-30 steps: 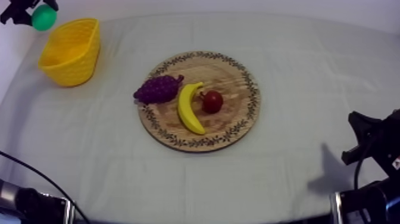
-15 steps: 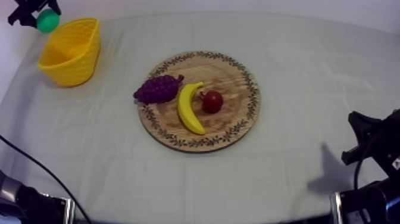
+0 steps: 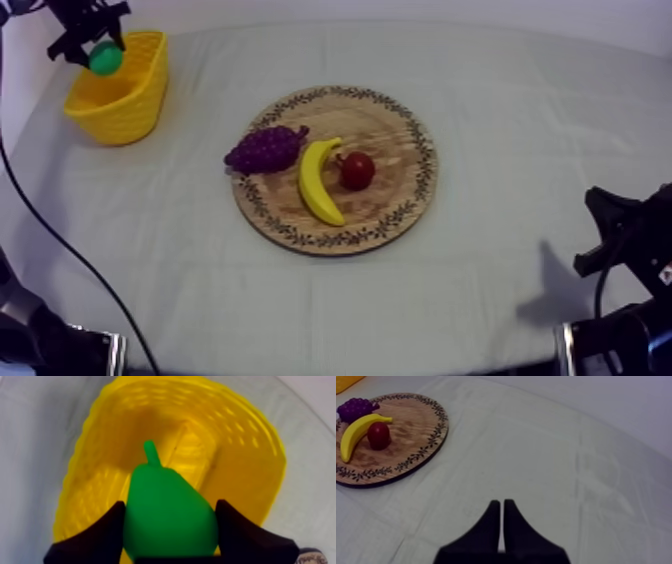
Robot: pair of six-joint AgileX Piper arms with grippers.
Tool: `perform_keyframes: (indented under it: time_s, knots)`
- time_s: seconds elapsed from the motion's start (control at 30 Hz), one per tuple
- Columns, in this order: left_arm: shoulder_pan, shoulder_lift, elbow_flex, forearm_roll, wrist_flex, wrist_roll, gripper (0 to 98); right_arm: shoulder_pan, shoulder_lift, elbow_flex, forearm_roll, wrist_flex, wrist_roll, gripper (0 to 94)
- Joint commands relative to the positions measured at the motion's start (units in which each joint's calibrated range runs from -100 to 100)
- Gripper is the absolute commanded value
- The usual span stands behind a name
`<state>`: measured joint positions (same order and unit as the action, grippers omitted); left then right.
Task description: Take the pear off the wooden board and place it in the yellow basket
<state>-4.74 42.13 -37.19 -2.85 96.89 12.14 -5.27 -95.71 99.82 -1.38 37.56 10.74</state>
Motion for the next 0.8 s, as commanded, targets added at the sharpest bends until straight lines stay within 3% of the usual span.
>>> perform_keyframes:
  time_s: [0.0,0.1,0.53,0.77]
  knots:
    - [-0.03,2.89,-0.73,0.03,0.11,-0.09,50.2,-0.01,-0.04,-0.05,-0.01,0.02,-0.02,0.4]
    - [-0.02,4.97,-1.48,-0.09,0.11,0.00,52.3,-0.01,-0.04,-0.05,-0.01,0.02,0.00,0.4]
    - [-0.14,3.61,2.16,0.02,-1.08,1.10,86.8,-0.01,-0.04,-0.05,-0.01,0.02,-0.02,0.4]
    - [-0.21,-0.54,7.86,0.26,-2.81,1.32,94.1,-0.01,-0.04,-0.05,-0.01,0.02,-0.02,0.4]
